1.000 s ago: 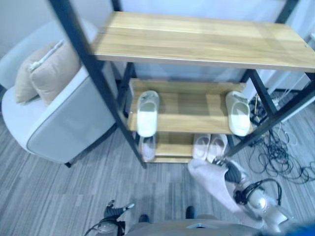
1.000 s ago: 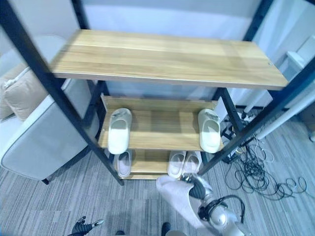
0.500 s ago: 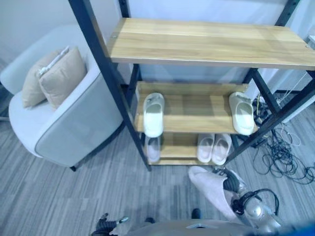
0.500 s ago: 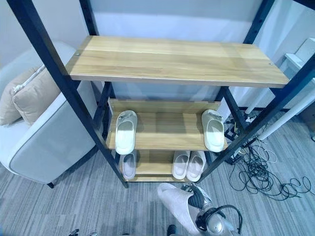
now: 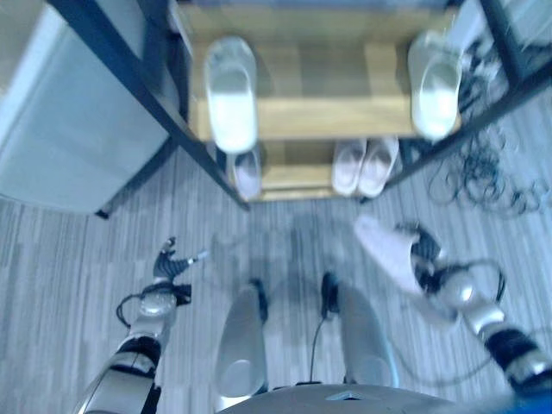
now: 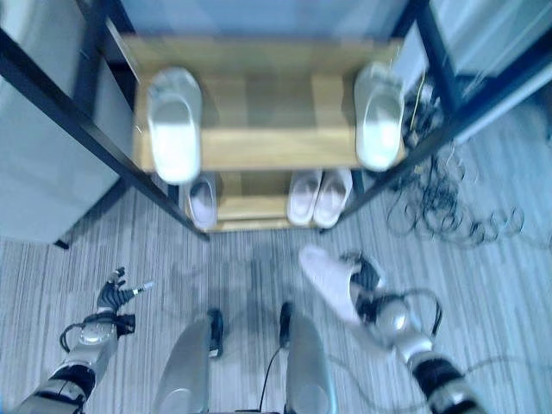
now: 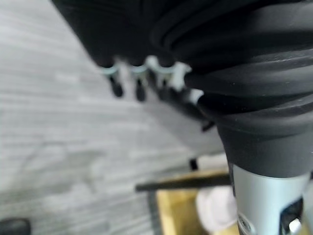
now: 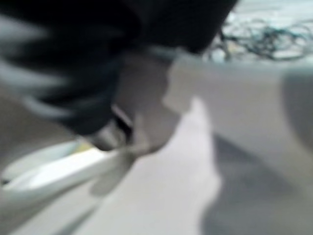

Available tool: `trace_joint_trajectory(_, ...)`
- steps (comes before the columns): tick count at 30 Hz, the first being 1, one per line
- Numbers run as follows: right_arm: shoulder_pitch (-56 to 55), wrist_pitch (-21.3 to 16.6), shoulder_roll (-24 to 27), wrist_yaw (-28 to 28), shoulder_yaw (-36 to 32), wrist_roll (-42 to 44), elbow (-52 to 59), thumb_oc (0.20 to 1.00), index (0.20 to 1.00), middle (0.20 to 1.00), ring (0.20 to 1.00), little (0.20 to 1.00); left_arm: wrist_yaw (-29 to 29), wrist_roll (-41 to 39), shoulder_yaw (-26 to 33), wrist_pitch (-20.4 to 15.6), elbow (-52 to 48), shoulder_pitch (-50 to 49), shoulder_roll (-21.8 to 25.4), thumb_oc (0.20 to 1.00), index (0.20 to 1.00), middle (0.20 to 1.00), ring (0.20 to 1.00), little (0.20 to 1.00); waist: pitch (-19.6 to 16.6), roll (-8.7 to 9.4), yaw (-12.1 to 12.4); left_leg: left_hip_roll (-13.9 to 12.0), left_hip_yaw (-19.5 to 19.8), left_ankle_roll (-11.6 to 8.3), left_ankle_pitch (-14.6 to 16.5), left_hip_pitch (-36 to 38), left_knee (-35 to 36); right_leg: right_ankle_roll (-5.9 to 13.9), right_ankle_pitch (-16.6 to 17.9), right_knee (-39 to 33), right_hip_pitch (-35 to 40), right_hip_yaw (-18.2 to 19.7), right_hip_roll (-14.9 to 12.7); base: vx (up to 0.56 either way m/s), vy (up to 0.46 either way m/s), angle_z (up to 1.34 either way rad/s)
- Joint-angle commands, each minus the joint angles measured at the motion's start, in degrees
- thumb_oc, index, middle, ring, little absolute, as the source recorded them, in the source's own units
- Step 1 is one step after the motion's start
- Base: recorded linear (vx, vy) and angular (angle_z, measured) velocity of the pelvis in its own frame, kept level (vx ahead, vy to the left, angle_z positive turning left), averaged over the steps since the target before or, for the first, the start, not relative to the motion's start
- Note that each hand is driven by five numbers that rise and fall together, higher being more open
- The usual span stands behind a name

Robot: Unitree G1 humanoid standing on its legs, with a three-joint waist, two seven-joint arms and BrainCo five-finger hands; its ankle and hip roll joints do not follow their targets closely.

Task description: Arrange the slippers neatly on the shoe rack.

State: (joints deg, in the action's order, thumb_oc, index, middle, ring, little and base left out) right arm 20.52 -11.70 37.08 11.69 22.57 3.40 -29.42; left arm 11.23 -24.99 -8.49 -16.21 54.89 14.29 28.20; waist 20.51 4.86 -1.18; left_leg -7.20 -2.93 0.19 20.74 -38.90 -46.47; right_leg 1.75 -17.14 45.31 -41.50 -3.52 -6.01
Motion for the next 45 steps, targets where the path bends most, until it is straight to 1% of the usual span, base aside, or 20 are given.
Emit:
trace_joint_trajectory(1, 0.39, -2.61, 0.24, 4.43, 1.58, 2.5, 2.88, 0.2, 0.2, 0.2, 0.2, 0.2, 1.64, -4.79, -0.63, -3.91, -1.97, 1.44, 0.55, 1.0, 1.0, 1.0, 1.0, 1.0, -6.24, 0.97, 0.83, 1.95, 0.2, 1.29, -0.87, -8.1, -6.21, 1.79, 1.6, 3.48, -4.34, 3.06, -2.85, -0.09, -0.069, -0.1)
trace_joint_trajectory(4, 5.25, -2.37, 0.39, 6.15, 2.25, 1.21, 5.52, 0.2, 0.2, 0.2, 0.2, 0.2, 2.61, -7.88, 0.89, -4.01, -3.52, 4.51, 0.31, 1.0, 1.0, 1.0, 1.0, 1.0, -7.43, 0.89, 0.71, 1.77, 2.13, 1.99, 1.2, -18.63, -13.22, 0.37, -1.42, 11.47, -14.91, 3.98, -2.3, -0.04, -0.066, 0.05)
trace_joint_trajectory(5, 5.32, -2.35, 0.38, 6.16, 2.29, 1.21, 5.5, 0.2, 0.2, 0.2, 0.2, 0.2, 2.61, -7.88, 0.93, -4.0, -3.53, 4.52, 0.32, 1.0, 1.0, 1.0, 1.0, 1.0, -7.72, 0.85, 0.63, 1.76, 2.18, 1.98, 1.32, -19.14, -13.53, 0.36, -1.56, 11.76, -15.4, 3.98, -2.3, 0.02, -0.048, 0.08)
trace_joint_trajectory(6, 7.82, -2.34, 0.4, 6.88, 3.03, 0.67, 6.6, 0.2, 0.2, 0.2, 0.2, 0.2, 3.01, -8.98, 1.03, -4.14, -4.06, 5.61, 0.18, 1.0, 1.0, 1.0, 1.0, 1.0, -7.91, 0.69, 0.71, 1.68, 2.64, 2.27, 2.1, -22.51, -16.02, -0.17, -2.79, 14.83, -18.9, 4.48, -2.27, 0.02, -0.035, 0.01)
trace_joint_trajectory(7, 9.94, -2.23, 0.64, 7.73, 3.07, 0.15, 7.86, 0.2, 0.2, 0.2, 0.2, 0.2, 3.85, -9.75, 1.47, -4.24, -5.5, 6.37, 0.11, 1.0, 1.0, 1.0, 1.0, 1.0, -8.01, 0.56, 0.78, 1.54, 3.11, 2.5, 3.02, -25.71, -18.69, -0.76, -4.0, 18.01, -22.19, 4.86, -2.19, 0.06, -0.057, -0.02)
trace_joint_trajectory(8, 13.63, -2.17, 0.67, 8.79, 4.12, -1.39, 8.28, 0.2, 0.2, 0.2, 0.2, 0.2, 4.1, -10.52, 1.73, -4.28, -6.03, 6.86, -0.42, 1.0, 1.0, 1.0, 1.0, 1.0, -8.81, 0.39, 1.09, 1.67, 3.99, 2.96, 4.55, -30.75, -23.04, -1.39, -5.56, 22.65, -27.18, 5.46, -1.92, 0.07, -0.036, 0.0)
trace_joint_trajectory(12, 24.85, -1.3, 1.07, 10.21, 7.36, -1.95, 6.48, 0.2, 0.2, 0.2, 0.2, 0.2, 4.77, -12.2, 1.06, -4.07, -5.53, 9.04, 0.27, 1.0, 1.0, 1.0, 1.0, 1.0, -9.07, 0.09, 1.84, 1.96, 5.04, 3.9, 8.23, -39.54, -32.9, -2.65, -8.81, 32.81, -36.01, 6.01, -1.49, 0.12, -0.018, 0.0)
trace_joint_trajectory(16, 38.78, -0.15, 1.65, 10.62, 12.66, 1.15, -2.41, 0.2, 0.2, 0.2, 0.2, 0.2, 4.9, -13.82, -0.41, -4.18, -5.63, 10.17, 1.69, 1.0, 1.0, 1.0, 1.0, 1.0, -8.5, -0.29, 3.05, 2.82, 5.8, 4.51, 11.09, -47.09, -41.51, -3.61, -11.33, 41.58, -43.27, 6.59, -1.65, 0.14, 0.003, 0.07)
trace_joint_trajectory(19, 45.97, 0.38, 1.94, 10.22, 16.88, 2.16, -9.81, 0.2, 0.2, 0.2, 0.2, 0.2, 5.33, -14.25, -1.44, -4.55, -5.94, 10.61, 2.94, 1.0, 1.0, 1.0, 1.0, 1.0, -7.94, -0.28, 4.0, 3.41, 5.97, 4.37, 12.19, -50.93, -45.85, -4.19, -12.42, 46.06, -46.66, 6.85, -2.0, 0.12, -0.005, 0.15)
trace_joint_trajectory(21, 51.44, 0.71, 2.3, 9.76, 20.83, 2.17, -17.7, 0.2, 0.2, 0.2, 0.2, 0.2, 6.03, -14.44, -1.65, -5.28, -7.82, 10.3, 3.68, 1.0, 1.0, 1.0, 1.0, 1.0, -5.79, -0.17, 5.13, 3.46, 5.6, 4.08, 13.23, -51.05, -48.57, -4.61, -13.17, 49.79, -47.42, 7.43, -2.38, 0.1, -0.019, 0.12)
trace_joint_trajectory(22, 54.89, 0.69, 2.35, 8.49, 23.94, 1.68, -21.54, 0.2, 0.2, 0.2, 0.2, 0.2, 5.25, -15.12, -1.95, -5.78, -7.03, 10.29, 3.62, 1.0, 1.0, 1.0, 1.0, 1.0, -4.5, -0.05, 5.6, 3.56, 5.37, 3.99, 13.53, -51.06, -49.6, -4.65, -13.34, 50.84, -47.83, 7.81, -2.58, 0.07, -0.032, 0.18)
trace_joint_trajectory(23, 57.15, 1.01, 1.47, 8.03, 25.83, 1.75, -24.68, 0.2, 0.2, 0.2, 0.2, 0.2, 5.29, -15.39, -2.36, -5.82, -6.95, 10.63, 4.08, 1.0, 1.0, 1.0, 1.0, 1.0, -3.8, -0.11, 6.11, 3.46, 5.26, 4.08, 14.03, -51.06, -50.02, -4.72, -13.63, 51.32, -48.04, 8.23, -2.58, 0.06, -0.038, 0.13)
trace_joint_trajectory(25, 61.97, 1.97, 1.38, 4.59, 30.39, 1.82, -33.47, 0.2, 0.2, 0.2, 0.2, 0.2, 4.77, -14.16, -3.5, -5.92, -8.97, 9.69, 4.69, 1.0, 1.0, 1.0, 1.0, 1.0, -1.59, -0.13, 7.31, 4.08, 4.91, 3.8, 14.15, -51.06, -50.66, -4.84, -13.73, 52.82, -48.36, 8.9, -3.26, 0.05, -0.051, 0.1)
trace_joint_trajectory(27, 64.22, 1.85, 2.69, 3.34, 30.68, 3.61, -37.45, 0.2, 0.2, 0.2, 0.2, 0.2, 4.53, -11.61, -4.73, -5.97, -9.93, 7.86, 5.0, 1.0, 1.0, 1.0, 1.0, 1.0, -0.83, -0.23, 8.09, 4.47, 4.77, 3.76, 14.1, -51.06, -50.98, -4.83, -13.71, 53.6, -48.44, 9.07, -3.56, 0.05, -0.044, 0.17)
trace_joint_trajectory(31, 68.59, 1.25, 4.63, 3.89, 30.68, 7.33, -41.55, 0.2, 0.2, 0.2, 0.2, 0.2, 4.38, -10.33, -5.18, -6.57, -9.43, 5.36, 4.45, 1.0, 1.0, 1.0, 1.0, 1.0, 0.73, -0.25, 8.97, 4.4, 4.66, 3.55, 13.5, -51.06, -50.55, -4.61, -13.3, 53.67, -48.45, 9.47, -3.98, 0.02, -0.022, 0.08)
trace_joint_trajectory(32, 70.28, 0.65, 5.9, 4.66, 30.48, 8.89, -42.75, 0.2, 0.2, 0.2, 0.2, 0.2, 4.29, -10.33, -5.06, -6.61, -8.61, 3.4, 3.56, 1.0, 1.0, 1.0, 1.0, 1.0, 1.11, -0.22, 9.32, 4.36, 4.61, 3.4, 13.04, -51.06, -49.97, -4.6, -13.16, 53.38, -48.45, 9.57, -4.34, 0.02, -0.016, 0.07)
trace_joint_trajectory(37, 74.56, -0.77, 7.41, 6.41, 32.15, 10.25, -44.46, 0.2, 0.2, 0.2, 0.2, 0.2, 5.08, -8.9, -5.05, -7.09, -5.7, 0.56, 2.61, 1.0, 1.0, 1.0, 1.0, 1.0, 1.81, -0.27, 10.21, 4.62, 4.7, 3.19, 11.61, -51.06, -47.35, -4.33, -12.48, 51.26, -48.45, 8.86, -5.24, 0.0, -0.018, 0.06)
trace_joint_trajectory(40, 74.83, -1.28, 7.98, 6.66, 32.02, 10.94, -44.85, 0.2, 0.2, 0.2, 0.2, 0.2, 5.17, -8.46, -5.26, -7.24, -4.61, -0.51, 1.98, 1.0, 1.0, 1.0, 1.0, 1.0, 1.76, -0.08, 10.43, 4.97, 4.65, 3.17, 11.31, -51.06, -46.72, -4.29, -12.32, 51.02, -48.44, 8.83, -5.41, 0.02, -0.015, 0.07)
trace_joint_trajectory(44, 74.82, -2.27, 7.85, 8.43, 32.84, 11.42, -40.44, 0.2, 0.2, 0.2, 0.2, 0.2, 6.17, -8.1, -5.17, -7.21, -2.24, -0.46, 0.55, 1.0, 1.0, 1.0, 1.0, 1.0, 2.25, 0.37, 9.97, 4.88, 4.79, 2.93, 10.26, -51.06, -44.34, -4.02, -11.46, 49.44, -48.43, 8.85, -5.75, -0.01, 0.003, 0.07)
trace_joint_trajectory(45, 74.13, -2.69, 7.73, 9.84, 33.04, 9.75, -36.86, 0.2, 0.2, 0.2, 0.2, 0.2, 7.04, -7.36, -5.2, -7.22, -1.45, -0.69, -0.27, 1.0, 1.0, 1.0, 1.0, 1.0, 1.68, 0.8, 9.46, 4.86, 4.67, 2.76, 9.52, -51.06, -42.51, -4.08, -11.17, 47.63, -48.31, 8.38, -6.02, -0.01, -0.013, 0.05)
